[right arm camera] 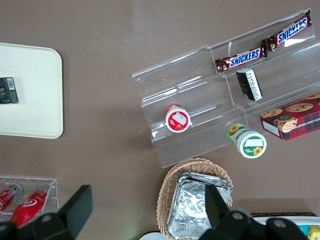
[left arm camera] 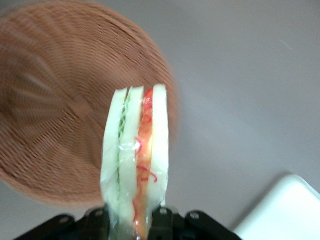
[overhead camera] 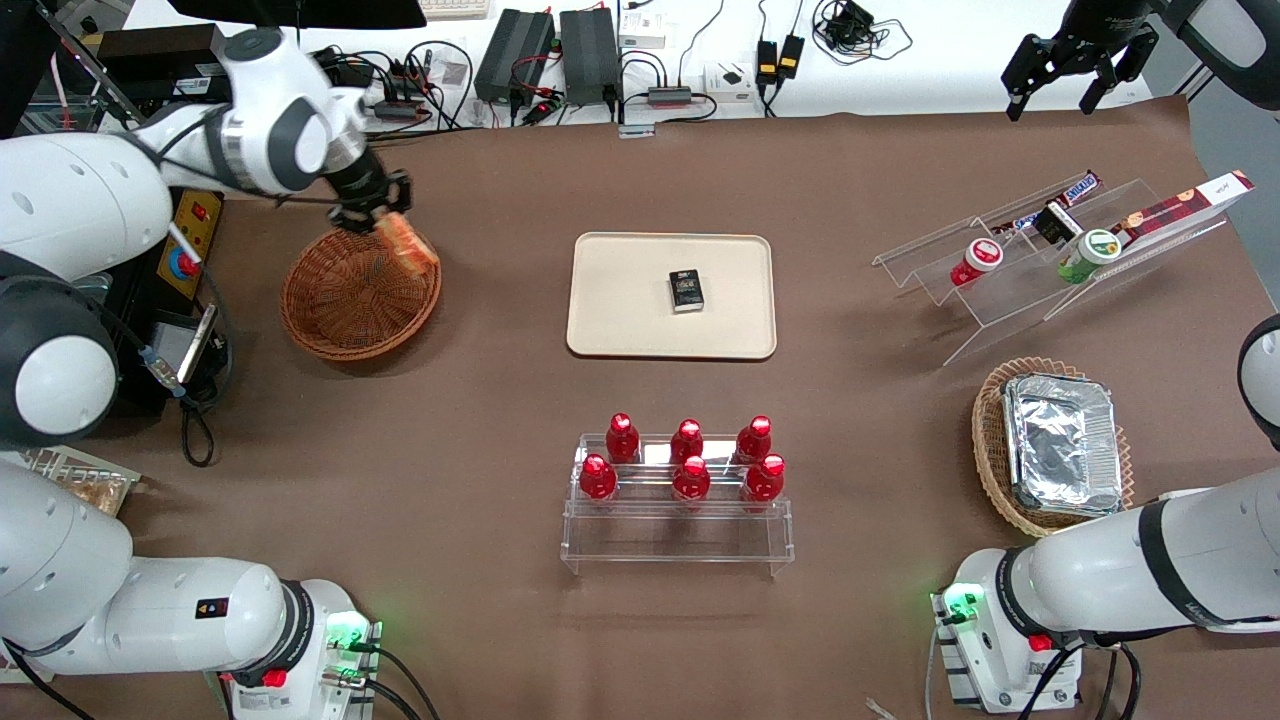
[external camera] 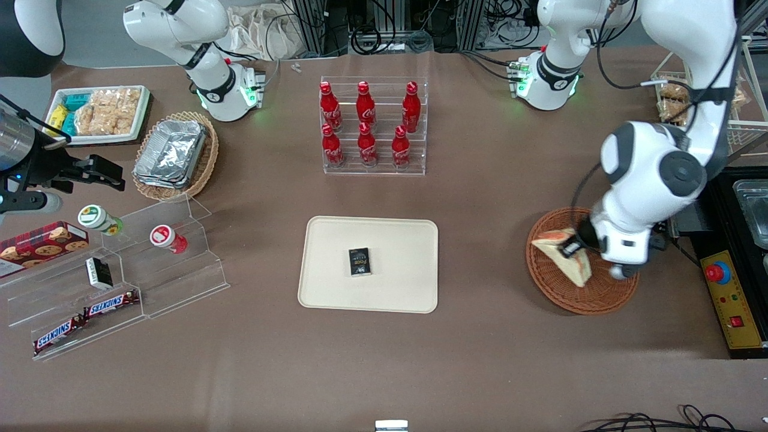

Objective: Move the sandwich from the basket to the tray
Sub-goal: 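Carry the held sandwich over to the cream tray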

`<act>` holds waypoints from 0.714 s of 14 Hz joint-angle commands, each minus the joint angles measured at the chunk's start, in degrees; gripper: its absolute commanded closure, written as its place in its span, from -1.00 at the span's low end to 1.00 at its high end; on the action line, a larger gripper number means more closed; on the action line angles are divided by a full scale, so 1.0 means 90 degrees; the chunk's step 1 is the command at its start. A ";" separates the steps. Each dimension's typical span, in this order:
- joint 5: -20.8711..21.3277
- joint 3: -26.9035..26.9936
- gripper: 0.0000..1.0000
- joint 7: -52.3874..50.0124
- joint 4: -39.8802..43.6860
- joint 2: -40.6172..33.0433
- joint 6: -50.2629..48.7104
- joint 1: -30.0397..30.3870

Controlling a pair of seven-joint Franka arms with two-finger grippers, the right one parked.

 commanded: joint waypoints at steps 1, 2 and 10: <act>0.0491 -0.0431 1.00 -0.0052 0.0519 0.0633 -0.0110 -0.0783; 0.0814 -0.0432 1.00 -0.0090 0.0647 0.0887 -0.0071 -0.1174; 0.2182 -0.0422 0.07 0.0056 0.1878 0.3027 0.1548 -0.2281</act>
